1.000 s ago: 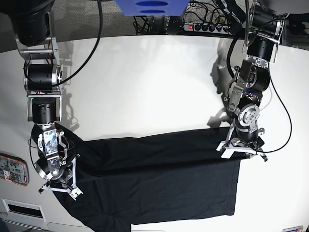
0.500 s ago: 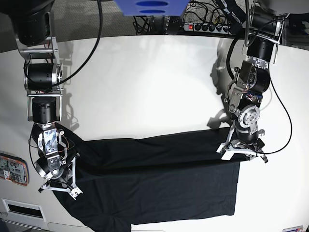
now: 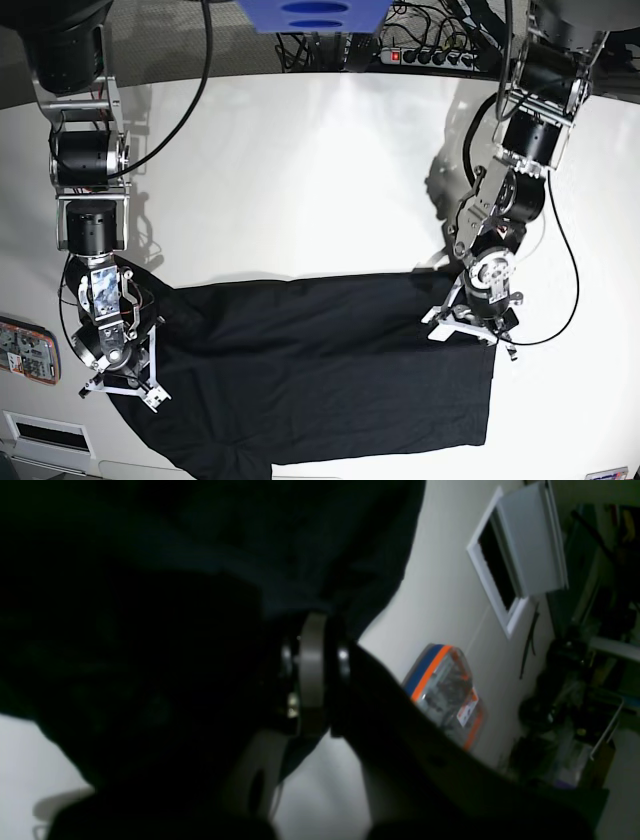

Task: Fold the T-shirt properly
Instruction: 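Hold the shirt raised with both grippers, adjusting the right gripper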

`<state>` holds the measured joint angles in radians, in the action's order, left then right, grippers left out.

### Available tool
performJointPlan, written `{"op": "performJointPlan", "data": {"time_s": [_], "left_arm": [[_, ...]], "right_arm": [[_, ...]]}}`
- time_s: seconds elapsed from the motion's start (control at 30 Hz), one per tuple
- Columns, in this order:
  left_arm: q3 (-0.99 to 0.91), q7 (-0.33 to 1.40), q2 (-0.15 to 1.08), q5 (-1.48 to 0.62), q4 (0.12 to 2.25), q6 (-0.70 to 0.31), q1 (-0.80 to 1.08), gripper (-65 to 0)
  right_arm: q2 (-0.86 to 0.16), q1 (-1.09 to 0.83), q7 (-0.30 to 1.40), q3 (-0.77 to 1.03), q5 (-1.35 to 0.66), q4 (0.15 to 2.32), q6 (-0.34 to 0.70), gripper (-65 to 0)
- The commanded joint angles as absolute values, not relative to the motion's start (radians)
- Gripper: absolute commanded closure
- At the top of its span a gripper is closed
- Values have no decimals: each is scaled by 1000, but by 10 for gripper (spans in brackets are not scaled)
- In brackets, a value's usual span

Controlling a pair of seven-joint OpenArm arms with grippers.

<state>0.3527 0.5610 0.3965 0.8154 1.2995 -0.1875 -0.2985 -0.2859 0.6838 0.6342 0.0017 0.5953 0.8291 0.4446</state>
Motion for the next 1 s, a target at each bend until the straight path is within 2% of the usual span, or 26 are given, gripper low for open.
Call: {"op": "performJointPlan", "data": {"time_s": [0.0,0.47,0.5,0.6,0.7,0.8,0.87,0.97], "left_arm": [[354,564,406,835,1303,-168,-341,0],[357,564,409,835,1300,-168,-366,0],[357,564,409,835,1300,-168,-364,0],[358,564,407,835,1300,-168,-364,0],[358,564,406,835,1300,-168,-364,0],[358,564,406,835,1300,-168,-364,0],[358,564,406,835,1300,-168,-364,0],[358,564,406,835,1300,-168,-364,0]], "right_arm": [[-298,723,621,5,598,849,427,0],[-294,727,618,12,598,843,426,0],[-294,727,618,12,598,843,426,-49],[-292,727,621,8,598,842,426,-280],[-292,727,621,10,598,842,426,-461],[-292,727,616,12,598,843,426,-572],[-292,727,616,13,598,845,426,-616],[-292,727,616,13,598,848,426,-646]]}}
